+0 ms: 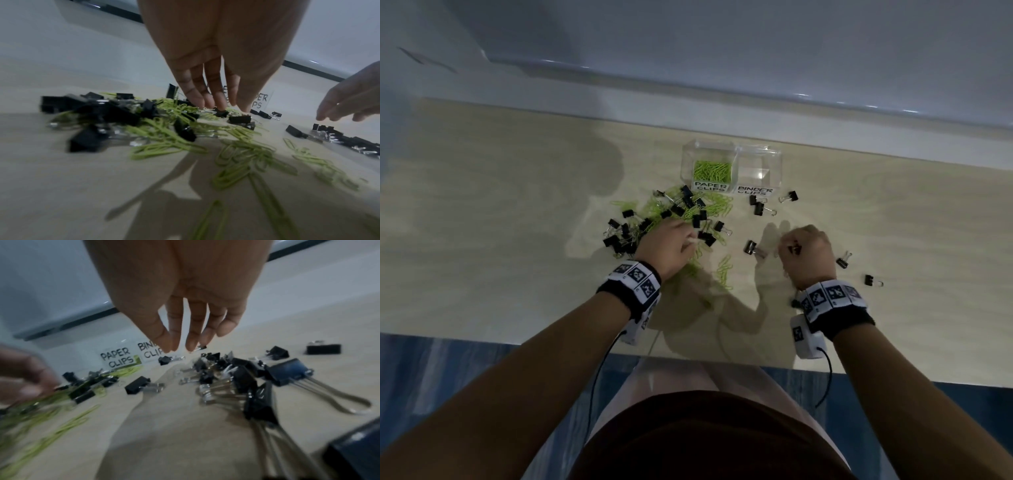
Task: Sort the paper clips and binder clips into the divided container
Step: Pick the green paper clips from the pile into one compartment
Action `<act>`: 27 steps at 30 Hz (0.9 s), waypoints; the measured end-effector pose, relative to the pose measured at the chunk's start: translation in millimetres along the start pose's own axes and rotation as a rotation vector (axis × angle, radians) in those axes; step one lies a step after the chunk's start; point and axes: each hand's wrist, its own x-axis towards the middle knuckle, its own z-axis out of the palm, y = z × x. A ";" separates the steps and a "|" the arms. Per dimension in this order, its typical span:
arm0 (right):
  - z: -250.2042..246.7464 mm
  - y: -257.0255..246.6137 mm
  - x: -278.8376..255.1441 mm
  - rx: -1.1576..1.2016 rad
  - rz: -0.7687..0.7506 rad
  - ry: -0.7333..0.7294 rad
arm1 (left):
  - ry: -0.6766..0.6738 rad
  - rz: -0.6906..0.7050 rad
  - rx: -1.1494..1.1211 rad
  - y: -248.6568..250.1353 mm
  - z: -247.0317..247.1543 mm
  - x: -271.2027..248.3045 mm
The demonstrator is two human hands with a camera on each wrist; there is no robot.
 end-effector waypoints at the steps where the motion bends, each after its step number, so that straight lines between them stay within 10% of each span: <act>1: 2.3 -4.9 1.1 -0.046 -0.012 0.016 | 0.016 -0.008 -0.006 4.4 1.1 5.8; 18: 67.2 -89.4 4.6 -0.240 -0.153 -0.262 | 0.229 -0.338 -0.100 -17.3 -18.3 -5.4; 22: 68.0 -92.3 3.2 -0.200 -0.156 -0.257 | 0.298 -0.262 0.071 -27.8 -27.3 -2.7; 27: 55.2 -78.3 -0.3 -0.024 -0.181 -0.240 | 0.067 0.021 0.060 7.5 -10.0 28.6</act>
